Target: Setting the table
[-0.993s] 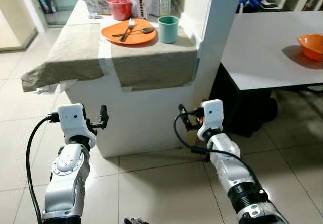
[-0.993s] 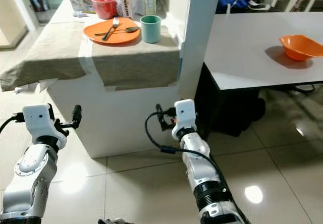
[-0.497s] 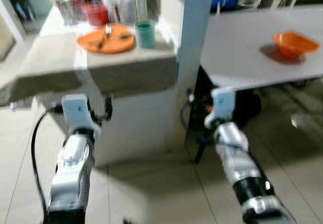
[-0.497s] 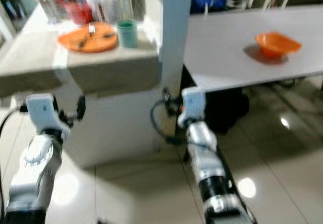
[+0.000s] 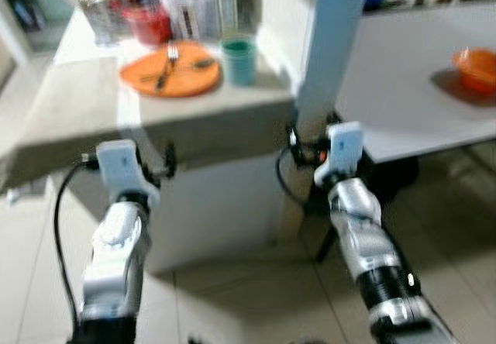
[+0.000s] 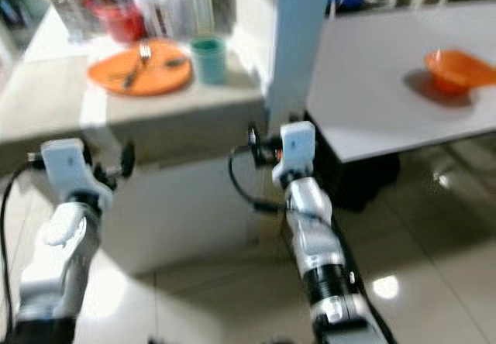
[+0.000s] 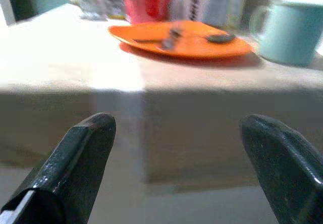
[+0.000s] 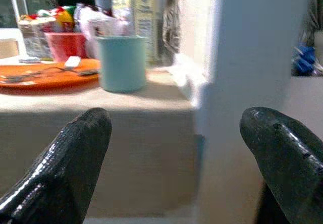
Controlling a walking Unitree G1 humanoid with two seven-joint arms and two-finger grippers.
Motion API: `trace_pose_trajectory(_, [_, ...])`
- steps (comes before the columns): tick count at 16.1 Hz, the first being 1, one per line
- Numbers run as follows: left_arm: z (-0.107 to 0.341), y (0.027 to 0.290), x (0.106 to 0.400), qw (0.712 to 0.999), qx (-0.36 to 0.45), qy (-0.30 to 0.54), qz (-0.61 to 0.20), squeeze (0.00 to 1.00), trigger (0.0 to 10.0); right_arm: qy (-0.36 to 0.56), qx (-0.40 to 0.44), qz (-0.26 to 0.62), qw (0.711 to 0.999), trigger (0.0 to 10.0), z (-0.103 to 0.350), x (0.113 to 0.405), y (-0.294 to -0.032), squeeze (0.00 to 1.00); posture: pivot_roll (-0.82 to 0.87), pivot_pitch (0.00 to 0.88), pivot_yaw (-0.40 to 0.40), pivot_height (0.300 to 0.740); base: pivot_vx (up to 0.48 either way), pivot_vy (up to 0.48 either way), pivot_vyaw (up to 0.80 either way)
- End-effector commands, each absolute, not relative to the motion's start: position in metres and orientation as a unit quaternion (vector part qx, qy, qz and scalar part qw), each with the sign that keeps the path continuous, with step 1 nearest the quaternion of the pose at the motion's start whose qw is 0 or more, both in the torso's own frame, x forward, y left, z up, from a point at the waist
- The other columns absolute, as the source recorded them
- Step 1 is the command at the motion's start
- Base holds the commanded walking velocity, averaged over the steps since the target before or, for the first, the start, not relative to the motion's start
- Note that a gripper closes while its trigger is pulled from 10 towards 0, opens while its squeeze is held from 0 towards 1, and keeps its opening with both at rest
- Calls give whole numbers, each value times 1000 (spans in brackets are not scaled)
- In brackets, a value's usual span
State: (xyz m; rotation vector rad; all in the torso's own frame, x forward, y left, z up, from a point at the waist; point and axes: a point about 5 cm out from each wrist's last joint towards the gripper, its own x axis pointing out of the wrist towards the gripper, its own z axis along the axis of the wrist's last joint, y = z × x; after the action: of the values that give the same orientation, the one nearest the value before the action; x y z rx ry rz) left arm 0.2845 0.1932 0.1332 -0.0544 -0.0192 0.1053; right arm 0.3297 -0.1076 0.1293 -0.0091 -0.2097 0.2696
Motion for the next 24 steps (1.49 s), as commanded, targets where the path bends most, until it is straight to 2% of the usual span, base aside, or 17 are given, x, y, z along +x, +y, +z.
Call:
trace_pose_trajectory(1, [131,203,282,998,-14,-4,69,0,10000,-105,5,153,983,10000,131,328,-95,0,-25,0,38,740,315,364,0])
trace_pose_trajectory(7, [135,194,285,999,20,-7,47,0,10000,-106,2,156,982,10000,130,326,-95,0,-26,0,40,740,391,221,0])
trace_pose_trajectory(14, [134,194,288,997,56,9,44,0,10000,-98,0,164,982,10000,126,322,-92,0,-25,0,46,740,344,-324,0])
trace_pose_trajectory(17, [135,196,287,998,38,3,57,0,10000,-93,-1,167,981,10000,124,321,-90,0,-24,0,47,740,101,-403,0])
trace_pose_trajectory(24, [141,199,291,997,36,-1,63,0,10000,-87,0,171,981,10000,121,320,-88,0,-23,0,55,740,0,0,0])
